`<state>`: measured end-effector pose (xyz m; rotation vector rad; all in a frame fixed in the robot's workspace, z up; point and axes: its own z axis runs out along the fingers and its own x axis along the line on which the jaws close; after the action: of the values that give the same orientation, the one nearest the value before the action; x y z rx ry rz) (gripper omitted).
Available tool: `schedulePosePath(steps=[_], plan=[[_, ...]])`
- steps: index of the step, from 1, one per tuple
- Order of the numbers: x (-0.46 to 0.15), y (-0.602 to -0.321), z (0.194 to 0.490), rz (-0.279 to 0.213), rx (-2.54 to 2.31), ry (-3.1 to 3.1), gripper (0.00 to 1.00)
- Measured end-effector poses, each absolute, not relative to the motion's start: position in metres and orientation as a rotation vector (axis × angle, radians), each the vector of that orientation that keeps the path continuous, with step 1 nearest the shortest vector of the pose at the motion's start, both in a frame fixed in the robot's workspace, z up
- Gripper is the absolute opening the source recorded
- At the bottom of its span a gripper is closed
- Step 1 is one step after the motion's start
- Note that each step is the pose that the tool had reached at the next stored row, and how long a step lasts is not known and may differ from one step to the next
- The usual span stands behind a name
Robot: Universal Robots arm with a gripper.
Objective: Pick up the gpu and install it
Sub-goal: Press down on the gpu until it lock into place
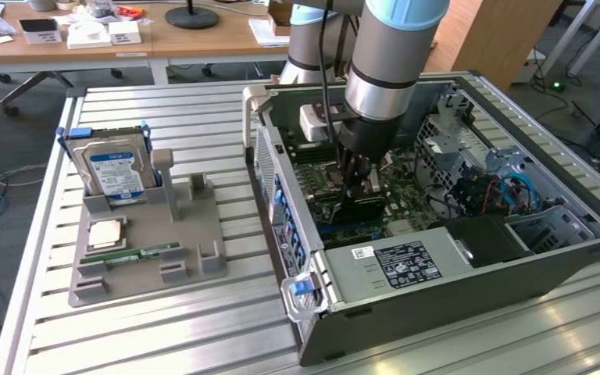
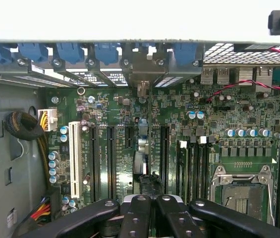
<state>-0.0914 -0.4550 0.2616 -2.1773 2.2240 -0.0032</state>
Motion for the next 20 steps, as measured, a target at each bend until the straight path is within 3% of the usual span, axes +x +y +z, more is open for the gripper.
schedulePosePath(steps=[20], plan=[[-0.0933,-0.4550,0.2611,-0.003,-2.177,2.224,0.11]])
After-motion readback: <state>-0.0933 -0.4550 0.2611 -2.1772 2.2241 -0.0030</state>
